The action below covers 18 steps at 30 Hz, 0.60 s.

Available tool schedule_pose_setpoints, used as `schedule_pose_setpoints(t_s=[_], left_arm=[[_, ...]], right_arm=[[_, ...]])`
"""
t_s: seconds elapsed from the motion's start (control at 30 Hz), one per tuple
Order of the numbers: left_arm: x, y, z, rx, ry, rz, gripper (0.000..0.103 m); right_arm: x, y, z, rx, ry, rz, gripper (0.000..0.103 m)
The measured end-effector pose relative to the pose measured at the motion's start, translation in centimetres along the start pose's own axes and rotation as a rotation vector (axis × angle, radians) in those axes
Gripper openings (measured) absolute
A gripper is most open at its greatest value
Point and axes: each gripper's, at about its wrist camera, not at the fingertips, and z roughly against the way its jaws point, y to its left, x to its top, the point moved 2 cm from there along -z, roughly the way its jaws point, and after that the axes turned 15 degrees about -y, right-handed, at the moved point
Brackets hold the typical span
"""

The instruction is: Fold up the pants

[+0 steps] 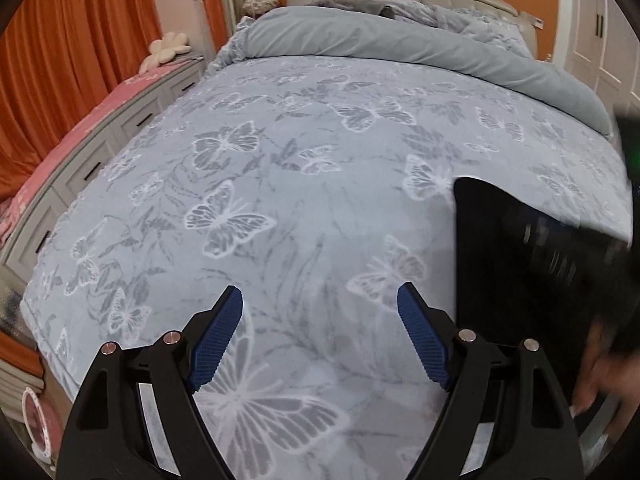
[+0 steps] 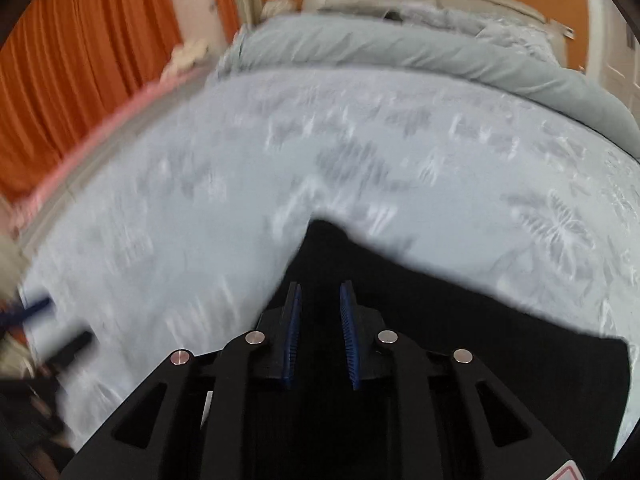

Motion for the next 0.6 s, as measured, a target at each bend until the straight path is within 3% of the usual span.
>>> schedule_pose_setpoints(t_s=[0.03,0.13,0.2,0.3,0.37,0.47,0.6], left_arm=[[0.0,-0.2,0.1,-0.004,-0.006,-0.006,0.083],[0.2,-1.1,0.6,0.017,-0.034,-0.036,0.086],[0.3,-1.6,0.5,0.014,-0.033,-0.043,0.086],[0.3,-2.5,0.5,-0.011,-0.023,-0.035,0.086],[0.5,-3.4,0.7,-0.021,-0.029,-0.043,0.086],[0.5,-4.6,0.9,-0.033,-0.036,-0.060,0.086],[0.1,-6.6,1.1,-0.044,-0.034,-0.102,0.086]], right_arm=[[0.2,-0.1,-0.2,-0.009,0.002,0.014,0.018],[-2.9,0.5,-4.4,-0.017,0.158,0.057,0.020],[-2.8,1.0,-3.8,-0.019,0.107,0.095,0.021],[0.1,0.3,-0.5,0.029,0.052,0.024,0.020],[1.4,-1.1,2.3,0.007,0.003,-0.008,0.021],[1.5,-4.5,6.0,-0.012,-0.011,-0.058,0.021],[-0.7,-10.8,9.7,-0.125,0.007,-0.134,0.022]])
